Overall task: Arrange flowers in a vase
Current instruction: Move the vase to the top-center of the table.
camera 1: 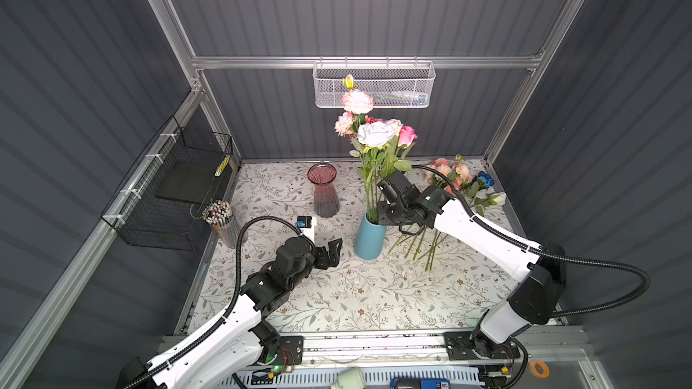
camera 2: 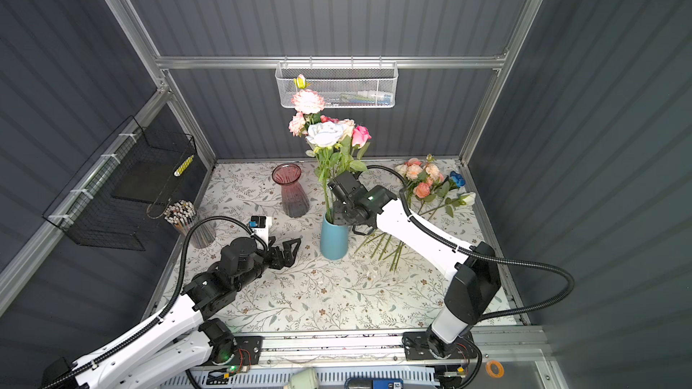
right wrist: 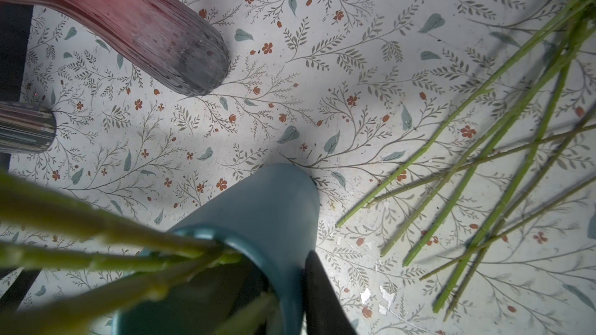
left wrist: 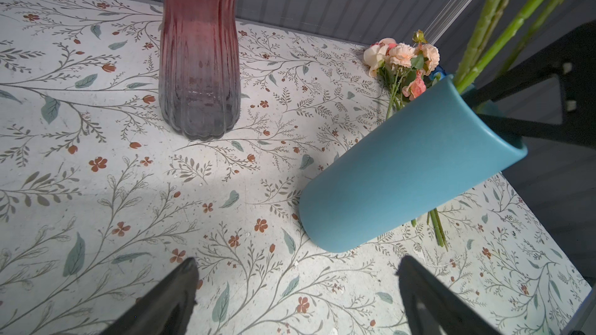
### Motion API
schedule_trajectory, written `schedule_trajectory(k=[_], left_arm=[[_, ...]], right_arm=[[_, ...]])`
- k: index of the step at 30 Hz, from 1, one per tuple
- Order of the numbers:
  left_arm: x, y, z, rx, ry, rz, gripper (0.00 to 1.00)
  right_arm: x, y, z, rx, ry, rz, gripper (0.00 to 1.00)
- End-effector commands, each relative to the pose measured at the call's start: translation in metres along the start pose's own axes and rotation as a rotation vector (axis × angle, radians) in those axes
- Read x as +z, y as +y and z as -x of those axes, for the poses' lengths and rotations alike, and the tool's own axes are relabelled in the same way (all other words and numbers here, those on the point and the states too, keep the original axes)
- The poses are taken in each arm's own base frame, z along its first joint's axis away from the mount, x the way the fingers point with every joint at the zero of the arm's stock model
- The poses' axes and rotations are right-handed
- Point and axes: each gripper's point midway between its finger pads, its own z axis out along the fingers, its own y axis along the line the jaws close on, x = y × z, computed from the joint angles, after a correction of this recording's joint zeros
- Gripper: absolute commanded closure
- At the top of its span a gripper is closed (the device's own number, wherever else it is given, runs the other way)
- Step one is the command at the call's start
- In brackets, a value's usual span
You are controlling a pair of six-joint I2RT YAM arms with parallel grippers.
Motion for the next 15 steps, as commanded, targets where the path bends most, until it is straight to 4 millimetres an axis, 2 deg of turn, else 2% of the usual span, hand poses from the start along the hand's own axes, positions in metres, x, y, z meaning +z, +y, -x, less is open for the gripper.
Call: schedule_trajectory(k=[1, 15], left_arm=[[-0.001, 0.002, 0.000, -0.009, 0.003, 0.013, 0.03], [0.001, 0.001, 0.002, -0.003, 0.007, 0.016, 0.03]], right_arm=[[0.003, -0.005, -0.010, -0.035, 0.037, -0.038, 0.83], [-0.007, -0.001, 0.016, -0.053, -0.074, -0.032, 0.87]])
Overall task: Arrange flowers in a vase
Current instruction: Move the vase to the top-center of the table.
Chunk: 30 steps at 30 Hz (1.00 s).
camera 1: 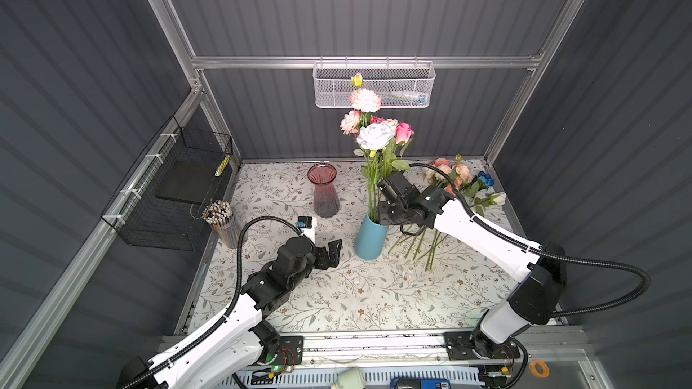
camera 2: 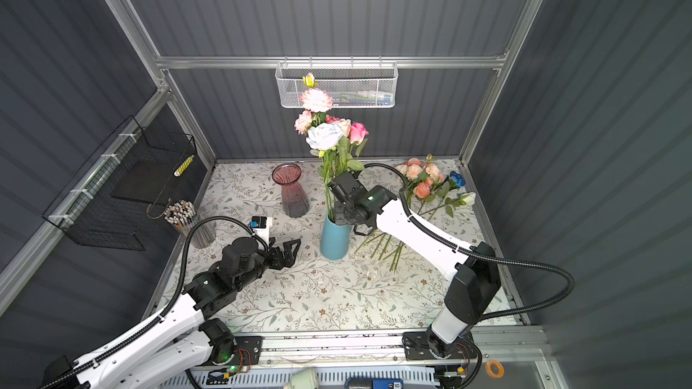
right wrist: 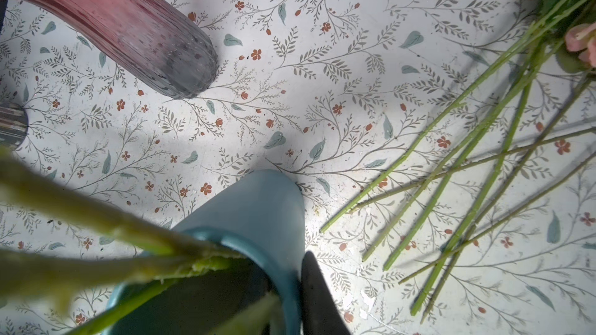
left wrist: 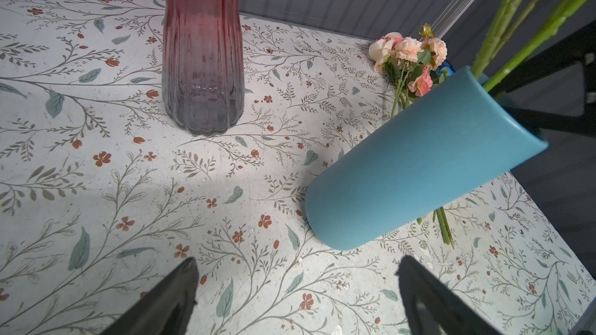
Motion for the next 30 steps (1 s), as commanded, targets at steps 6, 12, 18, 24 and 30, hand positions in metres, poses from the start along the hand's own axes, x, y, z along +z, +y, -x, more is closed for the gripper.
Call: schedule_trajectory(k=[6, 12, 18, 24, 30], left_arm=[[0.000, -0.002, 0.005, -0.002, 0.000, 0.008, 0.03], [0.000, -0.001, 0.004, 0.001, 0.003, 0.011, 0.03], [0.001, -0.001, 0.005, 0.001, 0.003, 0.012, 0.03], [0.000, -0.002, 0.005, 0.002, 0.004, 0.009, 0.03], [0.000, -0.002, 0.007, 0.002, 0.004, 0.011, 0.03]], right_arm=[[-0.008, 0.009, 0.026, -0.014, -0.087, 0.012, 0.88], [-0.011, 0.016, 0.033, -0.016, -0.104, 0.043, 0.89], [-0.020, 0.016, 0.036, -0.019, -0.123, 0.053, 0.91], [-0.030, 0.013, 0.040, -0.021, -0.151, 0.053, 0.91], [-0.040, 0.013, 0.041, -0.012, -0.168, 0.075, 0.92]])
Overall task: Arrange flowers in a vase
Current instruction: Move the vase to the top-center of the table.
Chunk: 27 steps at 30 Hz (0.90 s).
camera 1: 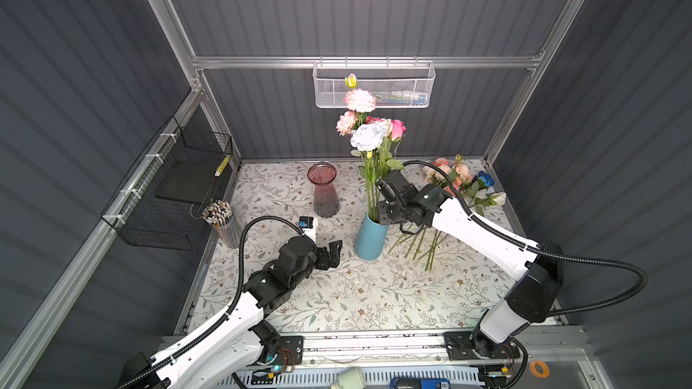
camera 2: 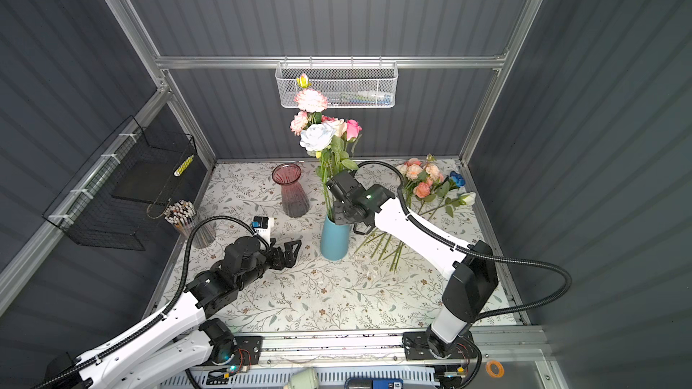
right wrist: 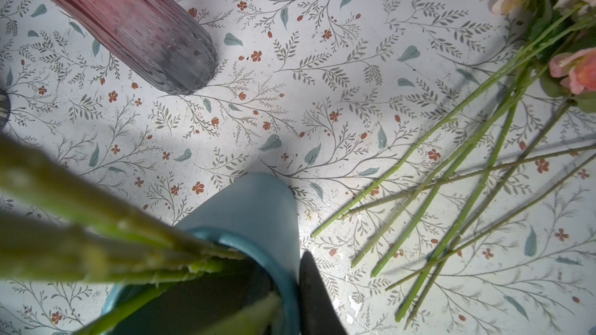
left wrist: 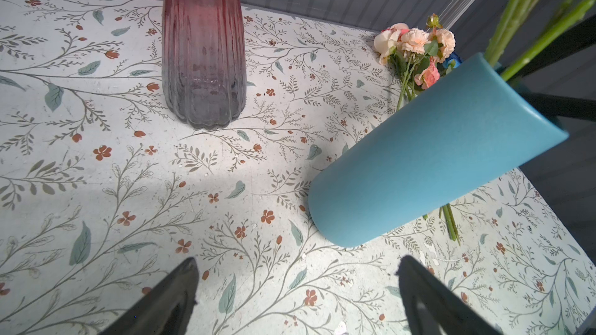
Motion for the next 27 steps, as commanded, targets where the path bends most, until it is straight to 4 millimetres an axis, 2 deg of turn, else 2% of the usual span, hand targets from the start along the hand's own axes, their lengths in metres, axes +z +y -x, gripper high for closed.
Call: schedule_trajectory(k=[1, 8, 13, 21, 27], left_arm=[[-0.004, -0.004, 0.012, -0.003, -0.018, 0.000, 0.03], [-0.002, -0.005, 0.012, -0.005, -0.015, -0.001, 0.03], [-0.002, -0.008, 0.019, 0.001, -0.021, -0.002, 0.03], [0.000, -0.008, 0.020, 0.017, -0.010, 0.011, 0.03], [0.002, -0.008, 0.020, 0.020, -0.001, 0.017, 0.02]], right_arm=[[-0.039, 0.010, 0.036, 0.053, -0.163, 0.088, 0.92], [-0.055, 0.013, 0.042, 0.058, -0.201, 0.128, 0.92], [-0.061, 0.002, 0.055, 0.028, -0.250, 0.072, 0.93], [-0.065, -0.042, 0.106, 0.029, -0.367, -0.038, 0.93], [-0.049, -0.059, 0.142, 0.001, -0.410, -0.105, 0.93]])
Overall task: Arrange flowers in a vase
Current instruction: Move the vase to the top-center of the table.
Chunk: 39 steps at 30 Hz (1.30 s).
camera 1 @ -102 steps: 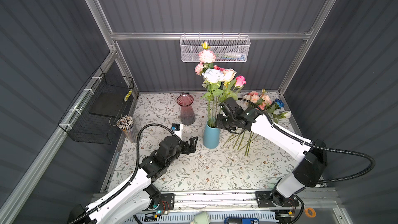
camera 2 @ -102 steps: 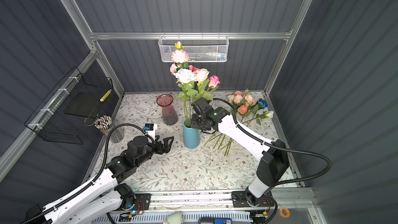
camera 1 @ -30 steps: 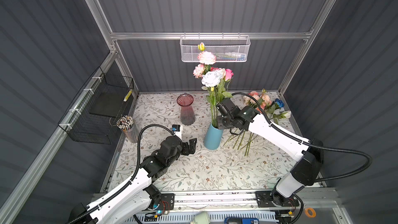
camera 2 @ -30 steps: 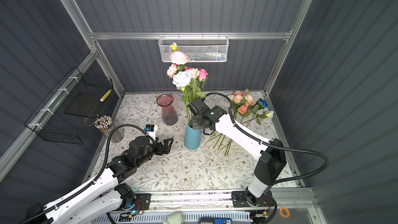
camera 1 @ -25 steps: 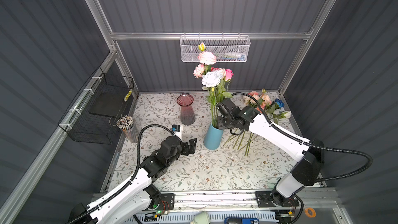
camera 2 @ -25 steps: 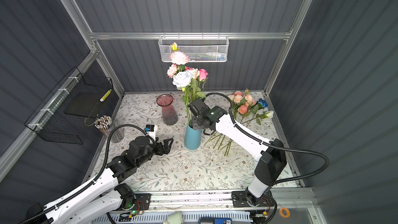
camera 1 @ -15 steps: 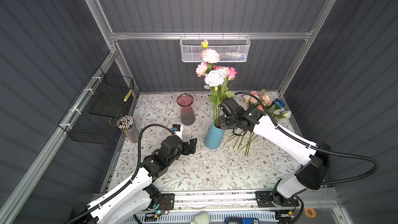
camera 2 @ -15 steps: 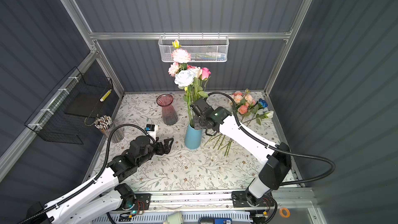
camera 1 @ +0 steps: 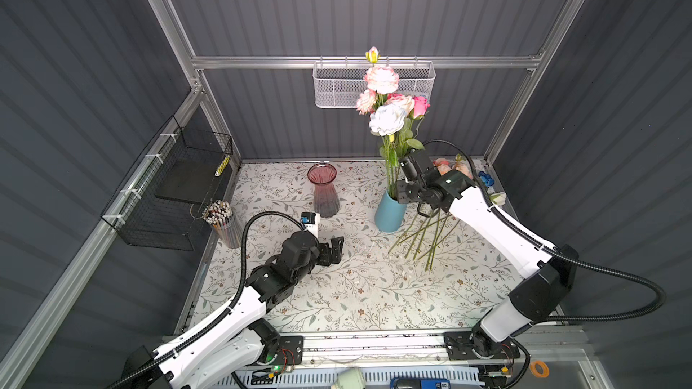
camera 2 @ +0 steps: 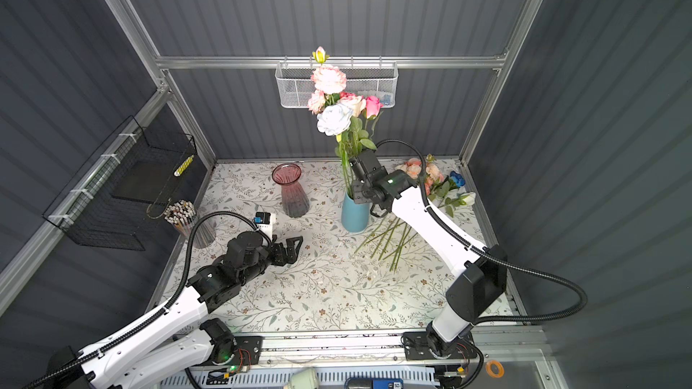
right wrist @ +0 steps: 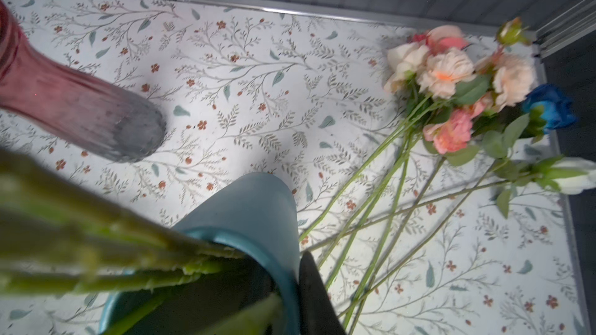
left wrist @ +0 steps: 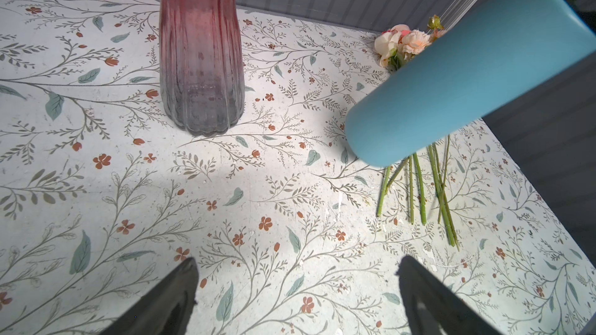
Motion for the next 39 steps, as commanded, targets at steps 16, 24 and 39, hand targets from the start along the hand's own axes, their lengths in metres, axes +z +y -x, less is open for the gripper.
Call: schedule_trajectory(k=[16, 24, 39], left_arm=[[0.001, -0.002, 0.014, 0.030, 0.001, 0.037, 0.02], [0.005, -0.007, 0.019, 0.032, 0.001, 0.023, 0.02], [0.005, -0.014, 0.020, 0.032, 0.017, -0.006, 0.02]], right_arm=[[0.062, 0.006, 0.093, 0.028, -0.133, 0.057, 0.91], [0.049, 0.012, 0.095, 0.029, -0.097, 0.098, 0.90], [0.058, 0.012, 0.088, -0.003, -0.035, 0.082, 0.89]])
